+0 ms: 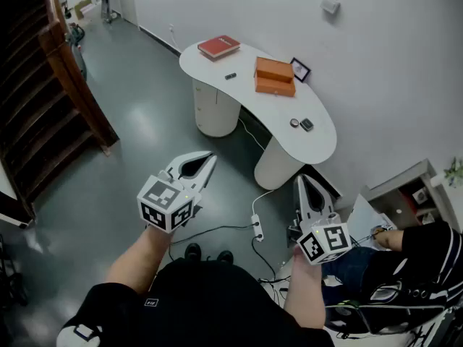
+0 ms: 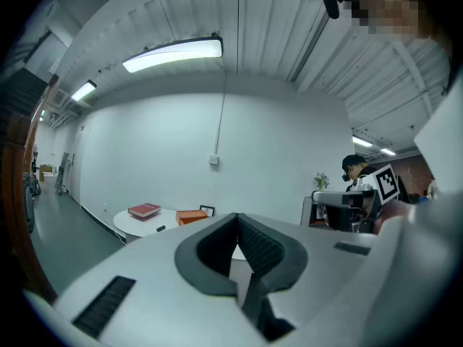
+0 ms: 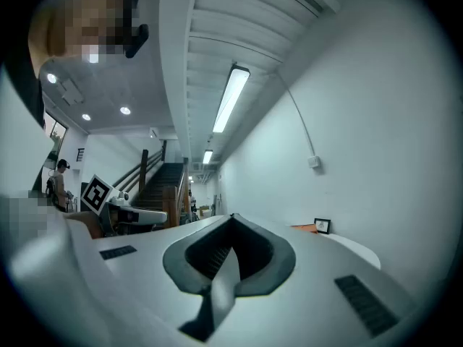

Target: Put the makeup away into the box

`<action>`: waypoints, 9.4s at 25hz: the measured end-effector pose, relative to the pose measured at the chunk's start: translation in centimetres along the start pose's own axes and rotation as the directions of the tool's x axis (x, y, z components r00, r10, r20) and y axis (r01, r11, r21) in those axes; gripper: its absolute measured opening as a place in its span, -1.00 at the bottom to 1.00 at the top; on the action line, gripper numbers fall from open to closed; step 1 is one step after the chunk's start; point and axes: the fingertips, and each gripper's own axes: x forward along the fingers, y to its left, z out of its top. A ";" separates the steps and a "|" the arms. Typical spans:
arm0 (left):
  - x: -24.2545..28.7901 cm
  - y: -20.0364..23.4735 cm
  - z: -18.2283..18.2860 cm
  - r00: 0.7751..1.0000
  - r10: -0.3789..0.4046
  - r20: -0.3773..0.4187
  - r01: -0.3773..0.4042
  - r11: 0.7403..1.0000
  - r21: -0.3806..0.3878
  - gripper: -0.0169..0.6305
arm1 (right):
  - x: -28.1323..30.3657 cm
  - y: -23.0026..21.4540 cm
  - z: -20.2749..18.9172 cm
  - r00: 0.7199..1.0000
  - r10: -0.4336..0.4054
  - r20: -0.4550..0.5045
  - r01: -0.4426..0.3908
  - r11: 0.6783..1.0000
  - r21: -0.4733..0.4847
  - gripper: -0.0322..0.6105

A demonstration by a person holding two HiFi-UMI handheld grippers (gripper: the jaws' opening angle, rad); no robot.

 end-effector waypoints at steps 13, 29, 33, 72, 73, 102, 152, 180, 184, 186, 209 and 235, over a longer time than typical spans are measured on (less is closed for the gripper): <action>2.1 -0.7 -0.6 0.999 0.048 -0.002 -0.048 0.999 0.000 -0.91 | -2.2 -5.4 0.6 0.999 -0.042 0.033 0.041 0.999 0.018 -0.79; 8.3 0.6 -2.8 0.998 0.063 -0.030 -0.064 0.997 -0.037 -0.91 | 1.8 -9.7 -1.7 0.999 0.033 0.011 -0.034 0.994 0.108 -0.79; 11.3 1.9 -3.2 0.999 0.032 -0.044 -0.034 0.998 -0.046 -0.91 | 4.1 -11.9 -2.5 1.000 0.017 -0.011 -0.015 0.992 0.128 -0.79; 35.3 29.5 -1.3 0.977 -0.165 -0.135 0.154 0.984 -0.088 -0.91 | 35.7 -24.9 -6.3 0.972 -0.186 -0.144 0.204 0.971 0.127 -0.79; 36.4 29.5 -1.3 0.976 -0.168 -0.138 0.157 0.984 -0.087 -0.91 | 35.8 -26.1 -6.6 0.970 -0.194 -0.149 0.213 0.969 0.128 -0.78; 62.3 20.2 -4.0 0.836 -0.469 -0.286 0.464 0.881 -0.089 -0.91 | 35.0 -42.7 -15.7 0.871 -0.313 -0.378 0.378 0.919 0.111 -0.78; 61.6 27.4 -3.6 0.923 -0.283 -0.262 0.278 0.959 -0.058 -0.91 | 44.9 -44.4 -21.0 0.789 -0.222 -0.572 0.226 0.972 -0.064 -0.20; 60.2 44.8 -5.3 0.906 -0.316 -0.283 0.295 0.949 -0.115 -0.91 | 64.2 -40.1 -32.1 0.582 -0.148 -0.800 0.168 0.984 -0.060 -0.20; 61.0 44.9 -5.3 0.904 -0.329 -0.273 0.306 0.944 -0.125 -0.91 | 64.1 -40.7 -33.8 0.513 -0.130 -0.848 0.172 0.984 -0.047 -0.20; 61.2 45.2 -5.0 0.907 -0.329 -0.264 0.305 0.944 -0.127 -0.91 | 64.0 -40.7 -34.1 0.486 -0.118 -0.866 0.166 0.985 -0.041 -0.20; 63.0 38.5 1.0 0.925 -0.347 -0.154 0.342 0.938 -0.057 -0.91 | 57.0 -44.3 -15.2 0.821 -0.279 -0.498 0.336 0.941 0.027 -0.37; 66.2 12.0 -1.9 0.810 -0.526 -0.258 0.543 0.840 -0.006 -0.91 | 28.9 -51.8 -10.8 0.807 -0.520 -0.281 0.551 0.833 0.040 -0.77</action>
